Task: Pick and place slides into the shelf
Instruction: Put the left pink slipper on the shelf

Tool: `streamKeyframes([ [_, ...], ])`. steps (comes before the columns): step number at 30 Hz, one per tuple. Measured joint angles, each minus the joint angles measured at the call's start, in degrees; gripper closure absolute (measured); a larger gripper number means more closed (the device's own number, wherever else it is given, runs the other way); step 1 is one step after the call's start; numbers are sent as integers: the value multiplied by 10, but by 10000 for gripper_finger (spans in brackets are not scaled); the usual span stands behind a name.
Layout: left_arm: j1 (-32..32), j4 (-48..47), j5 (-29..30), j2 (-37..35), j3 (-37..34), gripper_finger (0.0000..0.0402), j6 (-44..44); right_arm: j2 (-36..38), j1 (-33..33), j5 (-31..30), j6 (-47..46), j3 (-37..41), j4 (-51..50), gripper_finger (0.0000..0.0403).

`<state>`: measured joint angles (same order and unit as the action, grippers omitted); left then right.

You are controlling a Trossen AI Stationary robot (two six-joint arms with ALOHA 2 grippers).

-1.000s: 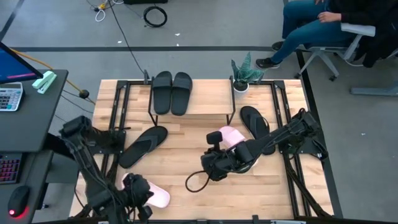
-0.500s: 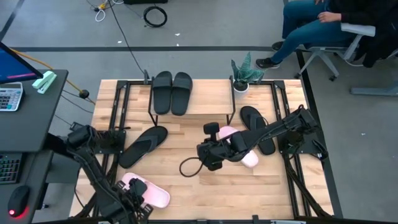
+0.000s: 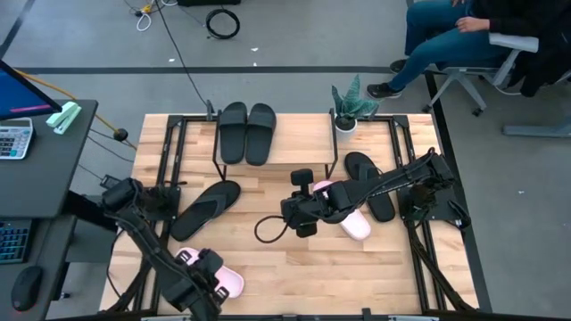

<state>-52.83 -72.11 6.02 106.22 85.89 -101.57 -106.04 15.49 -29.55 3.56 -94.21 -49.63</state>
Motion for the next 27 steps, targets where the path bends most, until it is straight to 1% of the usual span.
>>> streamKeyframes([
  [5, 3, -13, -21, 8, 0, 255, 1, 0, 0, 1, 9, 0, 0, 400],
  [6, 3, -12, -33, 8, 0, 254, 0, 0, 0, 1, 14, 0, 0, 400],
  [9, 3, -13, -50, 8, 0, 254, -27, 0, 0, 1, 24, 0, -1, 401],
  [16, 1, -34, -50, 10, 0, 267, -67, 0, 0, 1, 40, 0, 0, 399],
  [21, 6, -36, -55, 42, 0, 267, -68, 0, 0, 1, 42, 0, 0, 400],
  [27, 13, -88, -112, 81, 0, 270, -73, 0, 0, 0, 43, 0, 0, 398],
])
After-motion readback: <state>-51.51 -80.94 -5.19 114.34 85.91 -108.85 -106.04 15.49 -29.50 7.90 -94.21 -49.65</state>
